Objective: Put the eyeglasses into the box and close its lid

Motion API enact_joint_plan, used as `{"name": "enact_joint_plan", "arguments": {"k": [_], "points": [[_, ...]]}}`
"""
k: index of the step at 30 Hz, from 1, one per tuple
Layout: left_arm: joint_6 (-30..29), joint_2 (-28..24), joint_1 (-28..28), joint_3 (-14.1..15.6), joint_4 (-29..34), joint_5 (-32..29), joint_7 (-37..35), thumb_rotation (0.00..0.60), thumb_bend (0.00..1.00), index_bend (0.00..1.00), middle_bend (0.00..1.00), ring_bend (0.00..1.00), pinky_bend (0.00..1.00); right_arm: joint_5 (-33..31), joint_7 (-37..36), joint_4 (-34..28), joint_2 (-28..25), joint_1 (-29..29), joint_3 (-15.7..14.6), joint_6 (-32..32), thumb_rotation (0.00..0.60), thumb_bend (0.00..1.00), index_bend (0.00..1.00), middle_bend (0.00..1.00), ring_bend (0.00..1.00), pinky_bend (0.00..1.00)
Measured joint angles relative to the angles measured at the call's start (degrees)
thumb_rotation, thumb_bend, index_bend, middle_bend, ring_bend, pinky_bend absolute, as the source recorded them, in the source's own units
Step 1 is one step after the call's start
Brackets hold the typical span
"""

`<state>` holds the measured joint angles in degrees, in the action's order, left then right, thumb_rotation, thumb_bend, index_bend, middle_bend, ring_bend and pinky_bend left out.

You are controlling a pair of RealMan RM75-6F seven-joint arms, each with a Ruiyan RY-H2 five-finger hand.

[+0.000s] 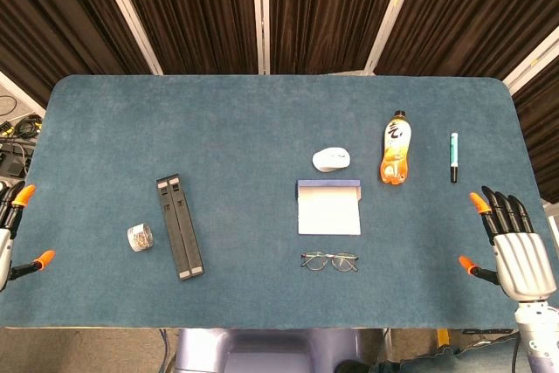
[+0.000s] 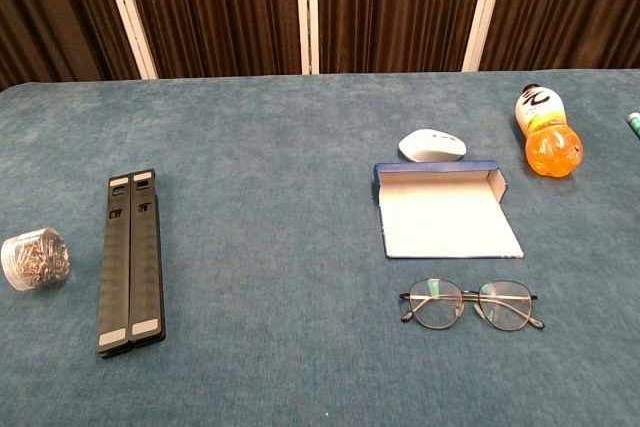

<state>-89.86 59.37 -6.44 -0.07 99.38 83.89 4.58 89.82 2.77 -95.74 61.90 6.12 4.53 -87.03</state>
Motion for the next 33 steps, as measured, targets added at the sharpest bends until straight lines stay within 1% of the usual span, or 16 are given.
{"name": "enact_joint_plan", "arguments": {"k": [8,12,16,19,23,25,27,29,33], "points": [[2.2,-0.5,-0.3,-0.6,-0.1,-0.6,-1.0,0.6,0.0,0.0,0.0,0.0,0.0,0.1,0.3,-0.2,0.3,0.4,-0.6,1.6,0.6,0.0,0.02,0.0,0.0,0.0],[2.3,-1.0,-0.5,-1.5,0.6,-0.6,-0.6,0.6,0.0,0.0,0.0,0.0,0.0,0.5,0.5,-0.2,0.8,2.1,-1.3,5.6,0.6,0.0,0.05,0.0,0.0,0.0],[3.6,-1.2,-0.9,-1.9,0.7,-1.4,-0.1,0.6,0.0,0.0,0.0,0.0,0.0,0.8,0.7,-0.3,1.8,5.7,-1.8,12.6,0.6,0.0,0.11,0.0,0.0,0.0],[4.8,-1.4,-1.4,-2.5,0.8,-2.7,0.4,0.6,0.0,0.0,0.0,0.0,0.0,0.4,-0.2,-1.1,2.5,9.8,-1.7,19.8,0.6,0.0,0.17,0.0,0.0,0.0],[5.9,-1.4,-1.8,-3.2,0.9,-3.9,1.1,0.6,0.0,0.0,0.0,0.0,0.0,-1.5,-3.5,-2.6,4.0,16.6,-0.6,29.9,0.6,0.0,0.33,0.0,0.0,0.0],[6.4,-1.3,-2.0,-3.4,0.8,-4.4,1.5,0.6,0.0,0.0,0.0,0.0,0.0,-3.0,-4.7,-3.1,5.0,19.6,0.1,33.5,0.6,0.0,0.39,0.0,0.0,0.0],[6.9,-1.2,-2.1,-3.5,0.7,-4.7,1.8,0.6,0.0,0.0,0.0,0.0,0.0,-5.1,-5.5,-3.2,6.6,22.2,1.0,36.5,0.6,0.03,0.42,0.0,0.0,0.0],[7.4,-1.0,-2.4,-3.7,0.6,-5.2,2.1,0.6,0.0,0.0,0.0,0.0,0.0,-7.8,-5.3,-3.1,8.3,23.9,1.8,38.9,0.6,0.08,0.44,0.0,0.0,0.0],[8.4,-0.7,-2.7,-4.0,0.2,-6.1,2.8,0.6,0.0,0.0,0.0,0.0,0.0,-12.0,-2.9,-2.2,10.6,25.8,2.4,41.1,0.6,0.16,0.46,0.0,0.0,0.0]]}}
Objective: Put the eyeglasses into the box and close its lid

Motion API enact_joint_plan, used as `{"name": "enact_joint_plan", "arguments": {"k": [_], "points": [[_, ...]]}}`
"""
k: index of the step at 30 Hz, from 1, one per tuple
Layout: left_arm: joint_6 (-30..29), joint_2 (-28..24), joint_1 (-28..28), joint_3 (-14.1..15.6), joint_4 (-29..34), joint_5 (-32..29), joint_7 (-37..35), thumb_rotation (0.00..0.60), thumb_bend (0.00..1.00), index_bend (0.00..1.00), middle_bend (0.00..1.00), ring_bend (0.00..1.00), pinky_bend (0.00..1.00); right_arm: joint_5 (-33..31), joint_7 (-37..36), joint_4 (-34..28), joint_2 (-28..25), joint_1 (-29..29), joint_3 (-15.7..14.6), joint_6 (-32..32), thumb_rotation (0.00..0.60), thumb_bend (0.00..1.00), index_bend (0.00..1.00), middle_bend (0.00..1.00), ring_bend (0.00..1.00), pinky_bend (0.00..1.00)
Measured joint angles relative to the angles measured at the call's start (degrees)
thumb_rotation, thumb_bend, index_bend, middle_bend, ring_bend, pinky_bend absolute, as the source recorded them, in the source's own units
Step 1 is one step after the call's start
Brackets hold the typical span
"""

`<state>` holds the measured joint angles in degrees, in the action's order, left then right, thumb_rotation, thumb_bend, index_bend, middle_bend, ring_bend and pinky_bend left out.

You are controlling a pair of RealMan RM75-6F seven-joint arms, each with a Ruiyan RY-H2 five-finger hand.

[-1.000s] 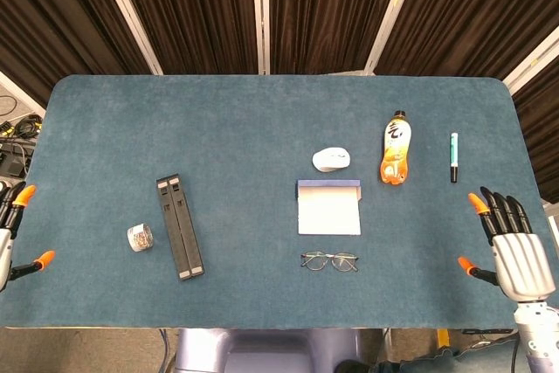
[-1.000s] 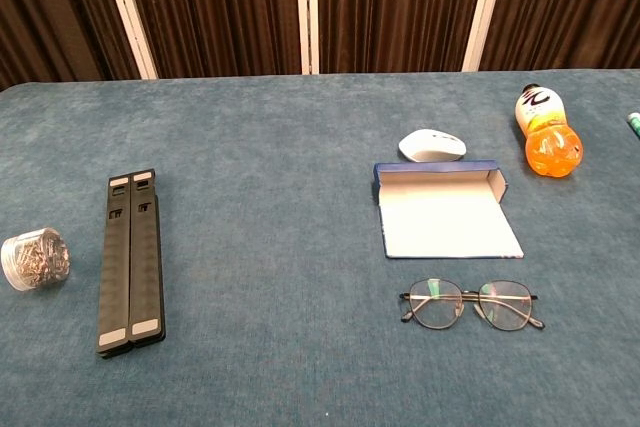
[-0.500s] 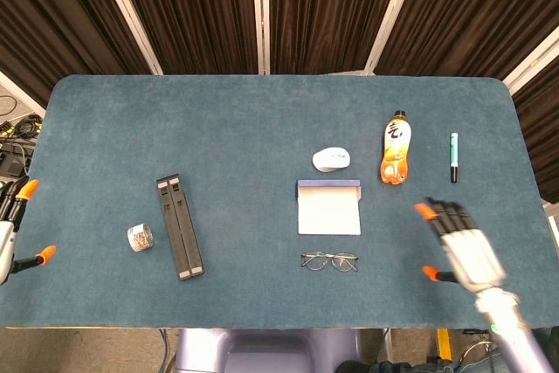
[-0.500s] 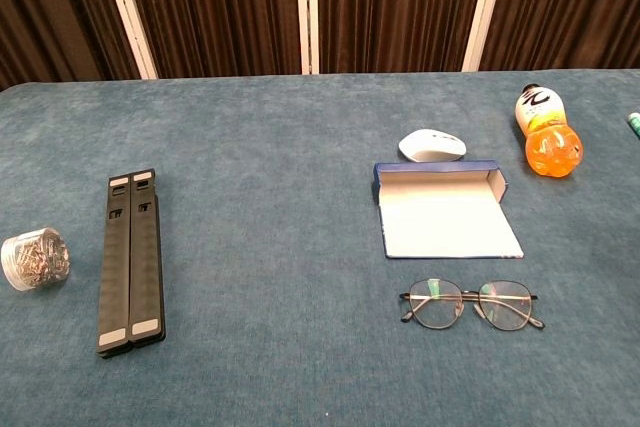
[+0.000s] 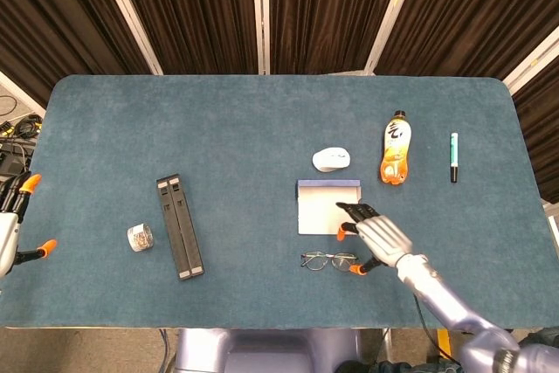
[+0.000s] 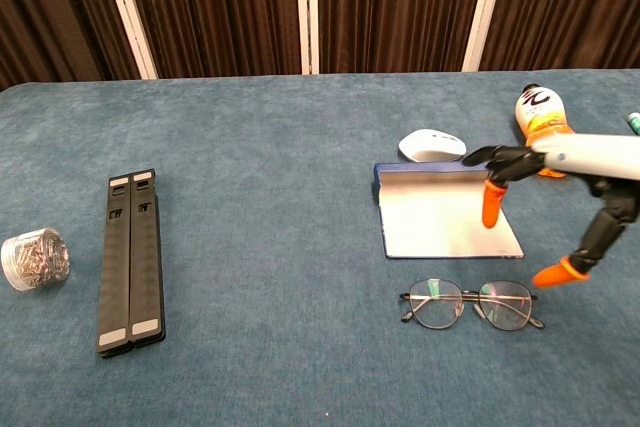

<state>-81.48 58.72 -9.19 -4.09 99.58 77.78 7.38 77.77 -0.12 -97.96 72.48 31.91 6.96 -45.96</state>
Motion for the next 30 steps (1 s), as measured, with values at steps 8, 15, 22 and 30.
{"name": "enact_joint_plan", "arguments": {"k": [8,15,22,30], "points": [[1.2,0.6,-0.4,-0.2,-0.6,-0.9,0.7,0.6,0.0,0.0,0.0,0.0,0.0,-8.4,6.8,2.7,5.6,2.3,-0.1,1.3,0.6,0.2,0.5,0.0,0.0,0.0],[1.4,0.8,-0.4,-0.2,-0.4,-0.8,1.5,0.6,0.0,0.0,0.0,0.0,0.0,-11.7,10.4,3.3,8.2,3.8,-0.6,0.8,0.6,0.23,0.51,0.0,0.0,0.0],[1.6,0.8,-0.4,-0.3,-0.4,-0.8,1.6,0.6,0.0,0.0,0.0,0.0,0.0,-14.8,13.9,3.5,9.5,4.9,-1.6,0.4,0.6,0.26,0.52,0.0,0.0,0.0],[2.0,0.8,-0.5,-0.3,-0.5,-0.9,1.5,0.6,0.0,0.0,0.0,0.0,0.0,-16.2,15.4,3.9,10.8,5.4,-2.8,-0.2,0.6,0.26,0.53,0.0,0.0,0.0]]}}
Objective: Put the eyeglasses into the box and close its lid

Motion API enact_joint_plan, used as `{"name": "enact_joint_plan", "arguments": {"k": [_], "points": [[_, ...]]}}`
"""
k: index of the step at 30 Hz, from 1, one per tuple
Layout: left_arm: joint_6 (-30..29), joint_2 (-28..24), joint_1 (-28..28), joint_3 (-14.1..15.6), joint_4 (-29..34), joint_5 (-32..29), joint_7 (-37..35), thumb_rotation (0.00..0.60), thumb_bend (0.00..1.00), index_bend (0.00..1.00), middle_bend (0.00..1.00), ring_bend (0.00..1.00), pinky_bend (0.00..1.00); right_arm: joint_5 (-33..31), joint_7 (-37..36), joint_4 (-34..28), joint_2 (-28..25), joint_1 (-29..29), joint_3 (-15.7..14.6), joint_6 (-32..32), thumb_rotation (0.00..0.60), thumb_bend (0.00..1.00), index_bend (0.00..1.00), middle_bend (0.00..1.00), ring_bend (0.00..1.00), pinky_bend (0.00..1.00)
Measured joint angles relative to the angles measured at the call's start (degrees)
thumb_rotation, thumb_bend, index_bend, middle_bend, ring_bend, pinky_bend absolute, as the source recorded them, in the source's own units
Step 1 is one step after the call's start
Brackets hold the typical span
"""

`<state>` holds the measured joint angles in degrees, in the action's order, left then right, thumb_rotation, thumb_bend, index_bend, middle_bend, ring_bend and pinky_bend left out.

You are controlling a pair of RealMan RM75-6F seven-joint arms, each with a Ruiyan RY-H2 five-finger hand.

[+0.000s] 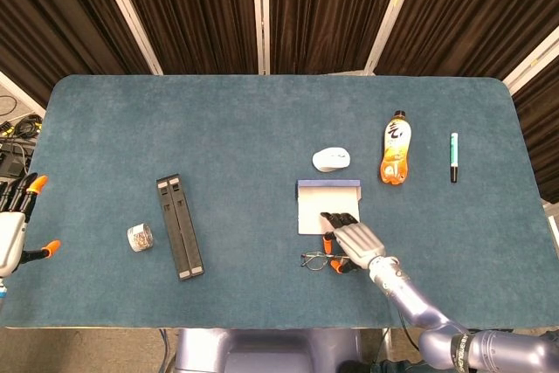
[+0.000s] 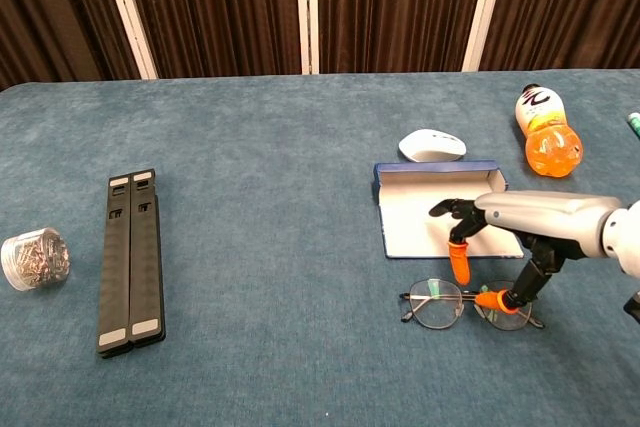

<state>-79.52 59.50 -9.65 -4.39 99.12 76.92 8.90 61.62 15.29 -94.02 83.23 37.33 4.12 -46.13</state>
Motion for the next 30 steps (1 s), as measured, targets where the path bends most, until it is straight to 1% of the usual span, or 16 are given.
{"name": "enact_joint_plan", "arguments": {"k": [10,19,26,30], "points": [[0.3,-0.1,0.0,0.0,0.0,0.0,0.0,0.6,0.0,0.0,0.0,0.0,0.0,-0.1,0.5,1.4,1.3,0.3,-0.8,-0.8,0.6,0.27,0.53,0.0,0.0,0.0],[0.5,0.0,-0.1,0.0,0.0,-0.1,0.1,0.6,0.0,0.0,0.0,0.0,0.0,-0.7,0.5,1.9,1.9,0.7,-1.0,-0.7,0.6,0.28,0.55,0.0,0.0,0.0],[0.7,0.0,-0.1,-0.1,0.0,-0.1,0.1,0.6,0.0,0.0,0.0,0.0,0.0,-1.2,0.7,2.1,2.3,1.0,-1.1,-0.8,0.6,0.36,0.6,0.0,0.0,0.0],[0.8,0.0,-0.2,-0.1,-0.1,-0.3,0.1,0.6,0.0,0.0,0.0,0.0,0.0,-1.2,0.4,2.0,2.3,1.1,-1.0,-0.9,0.6,0.37,0.61,0.0,0.0,0.0]]}}
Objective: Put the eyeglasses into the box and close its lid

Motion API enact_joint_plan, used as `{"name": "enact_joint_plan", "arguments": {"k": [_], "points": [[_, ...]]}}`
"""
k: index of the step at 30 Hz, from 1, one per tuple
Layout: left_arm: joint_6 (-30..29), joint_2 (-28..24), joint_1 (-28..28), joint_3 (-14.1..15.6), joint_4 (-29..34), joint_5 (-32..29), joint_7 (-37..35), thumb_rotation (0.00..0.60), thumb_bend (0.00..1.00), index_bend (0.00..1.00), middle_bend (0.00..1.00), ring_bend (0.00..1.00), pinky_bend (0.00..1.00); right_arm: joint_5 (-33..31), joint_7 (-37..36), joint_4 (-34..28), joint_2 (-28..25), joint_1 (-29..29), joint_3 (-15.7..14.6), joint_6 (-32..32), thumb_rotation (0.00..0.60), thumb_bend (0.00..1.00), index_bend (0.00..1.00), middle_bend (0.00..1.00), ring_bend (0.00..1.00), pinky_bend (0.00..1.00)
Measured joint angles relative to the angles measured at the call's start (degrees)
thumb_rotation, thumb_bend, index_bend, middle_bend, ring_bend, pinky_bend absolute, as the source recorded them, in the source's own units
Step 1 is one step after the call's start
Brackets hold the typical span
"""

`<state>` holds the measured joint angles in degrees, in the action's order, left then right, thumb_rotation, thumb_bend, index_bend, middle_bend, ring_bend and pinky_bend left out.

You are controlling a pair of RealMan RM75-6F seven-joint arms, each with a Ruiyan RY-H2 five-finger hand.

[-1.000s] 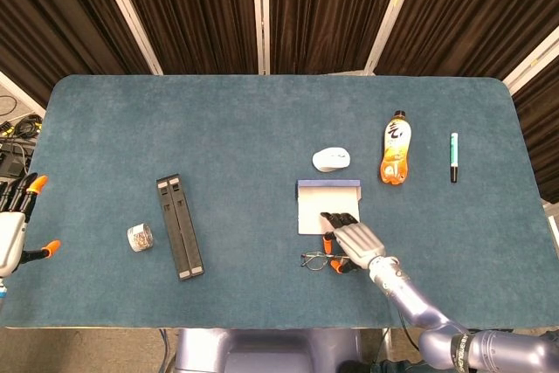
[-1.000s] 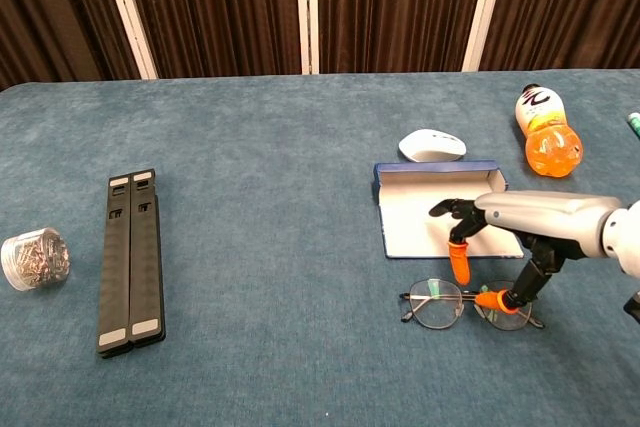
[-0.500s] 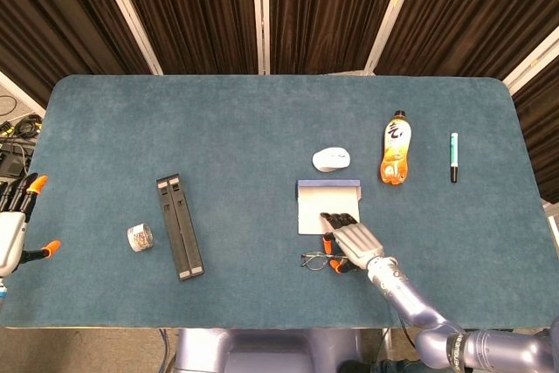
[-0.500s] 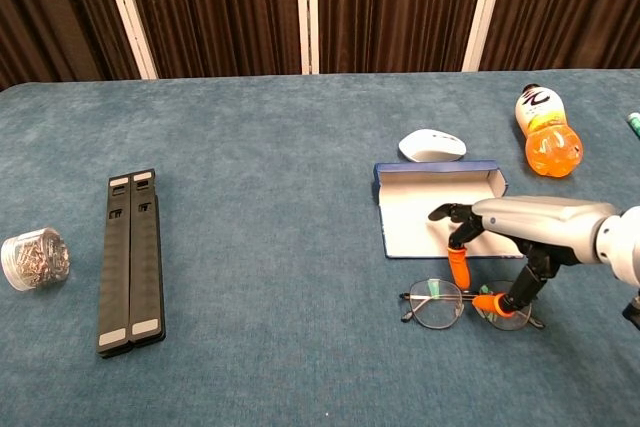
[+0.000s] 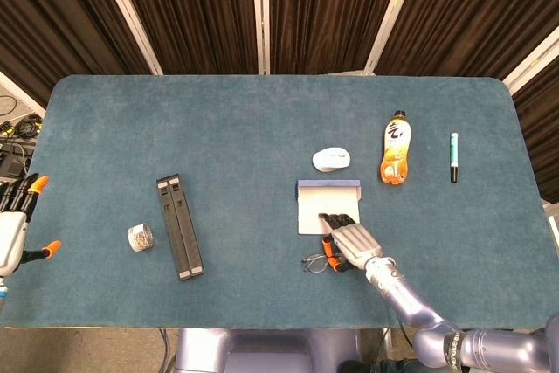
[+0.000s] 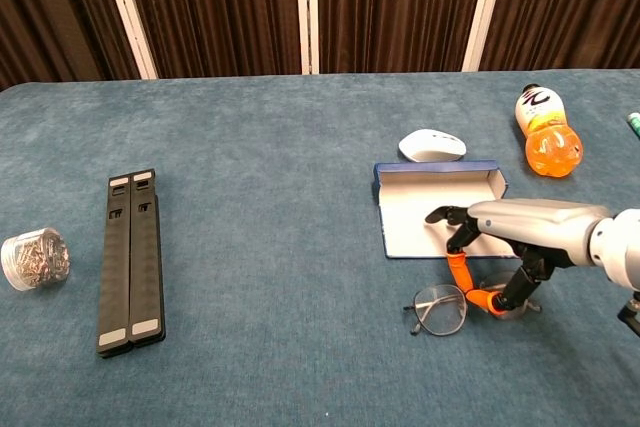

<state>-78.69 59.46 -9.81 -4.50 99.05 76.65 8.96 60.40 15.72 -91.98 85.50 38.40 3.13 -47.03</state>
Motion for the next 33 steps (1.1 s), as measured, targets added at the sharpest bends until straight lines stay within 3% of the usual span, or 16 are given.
{"name": "enact_joint_plan", "arguments": {"k": [6,13,24,33], "points": [[0.2,0.0,0.0,0.0,-0.1,-0.1,-0.1,0.6,0.0,0.0,0.0,0.0,0.0,0.1,-0.7,0.0,0.0,0.1,0.6,-0.4,0.6,0.37,0.62,0.0,0.0,0.0],[0.5,-0.3,-0.1,-0.3,-0.2,-0.7,-0.8,0.6,0.0,0.0,0.0,0.0,0.0,-1.8,-2.3,2.2,0.7,1.5,4.1,-0.4,0.6,0.37,0.62,0.0,0.0,0.0],[1.6,-0.6,-0.4,-0.8,-0.6,-2.1,-1.7,0.6,0.0,0.0,0.0,0.0,0.0,-6.4,-1.6,12.7,4.6,5.9,8.3,1.0,0.6,0.37,0.63,0.0,0.0,0.0],[3.0,-0.5,-1.0,-0.9,-1.1,-3.3,-1.6,0.6,0.0,0.0,0.0,0.0,0.0,-5.9,-1.3,19.1,7.5,7.6,8.9,1.2,0.6,0.37,0.63,0.0,0.0,0.0]]}}
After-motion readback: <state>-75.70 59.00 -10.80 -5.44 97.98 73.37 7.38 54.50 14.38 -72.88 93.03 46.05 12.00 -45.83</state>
